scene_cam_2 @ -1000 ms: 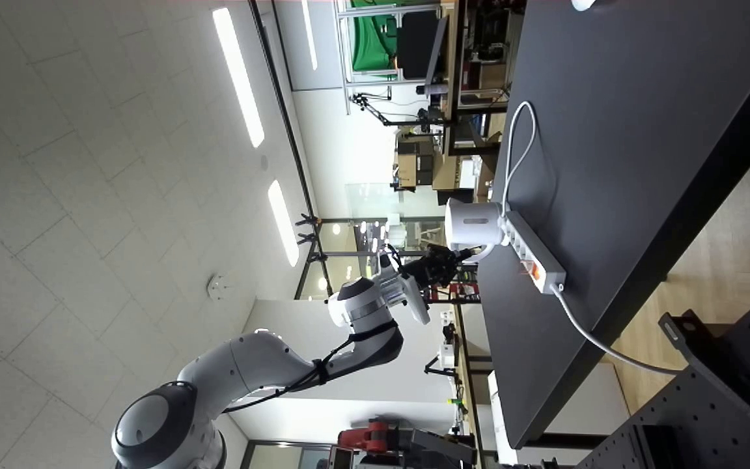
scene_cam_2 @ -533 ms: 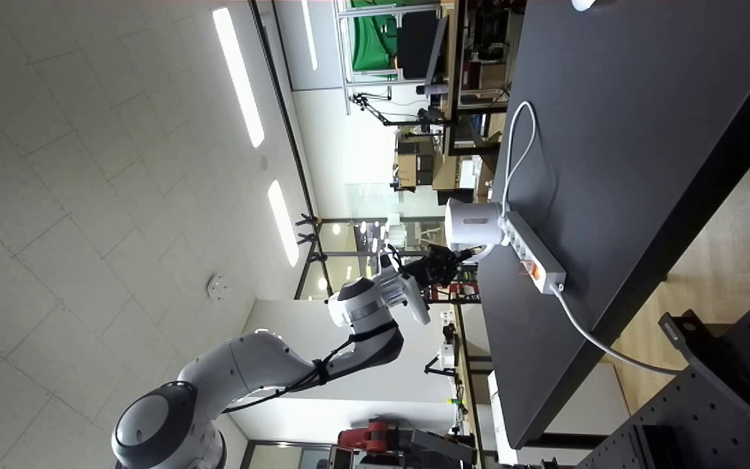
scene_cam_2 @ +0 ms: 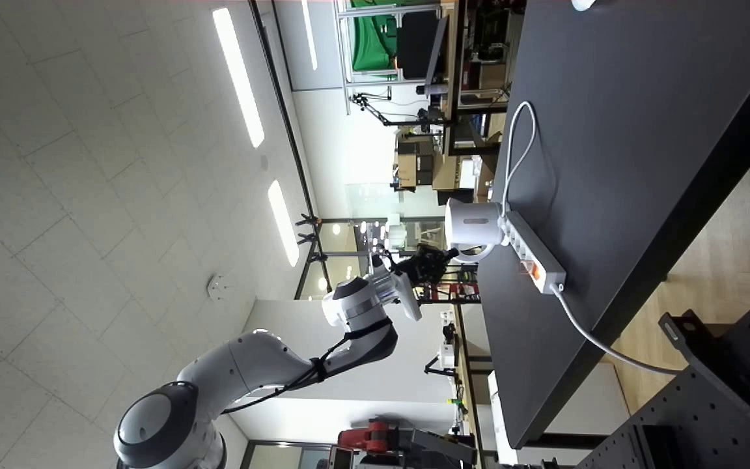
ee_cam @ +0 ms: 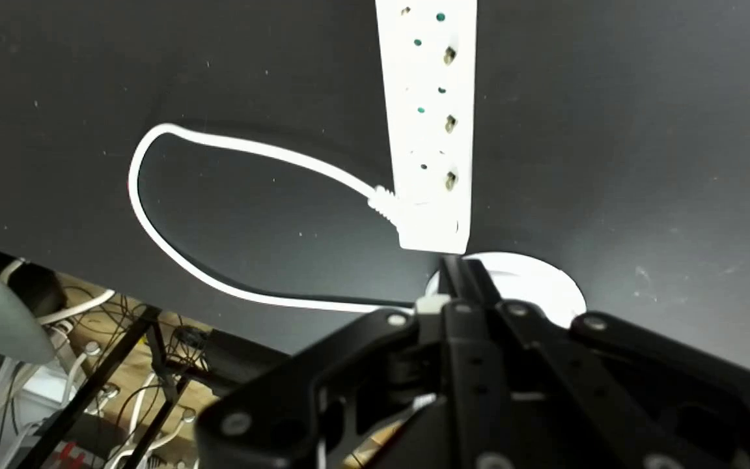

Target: Turn on the extension cable, turn on the electric kettle then turn it off

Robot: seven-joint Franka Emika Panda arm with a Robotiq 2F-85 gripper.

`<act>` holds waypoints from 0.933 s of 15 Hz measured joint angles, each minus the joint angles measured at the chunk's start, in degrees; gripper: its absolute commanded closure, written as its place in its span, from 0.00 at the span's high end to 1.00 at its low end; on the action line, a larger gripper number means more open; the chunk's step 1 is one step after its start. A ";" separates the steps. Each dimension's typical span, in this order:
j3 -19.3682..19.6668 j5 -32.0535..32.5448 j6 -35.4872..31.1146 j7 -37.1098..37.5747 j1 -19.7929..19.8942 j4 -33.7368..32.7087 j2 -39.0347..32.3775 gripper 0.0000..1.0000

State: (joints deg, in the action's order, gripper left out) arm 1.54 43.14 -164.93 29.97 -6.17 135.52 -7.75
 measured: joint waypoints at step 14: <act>-0.81 9.40 0.13 -2.79 -6.50 -19.63 -12.10 0.00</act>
State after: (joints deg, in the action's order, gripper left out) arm 0.72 52.54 -164.81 27.19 -12.67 115.89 -19.84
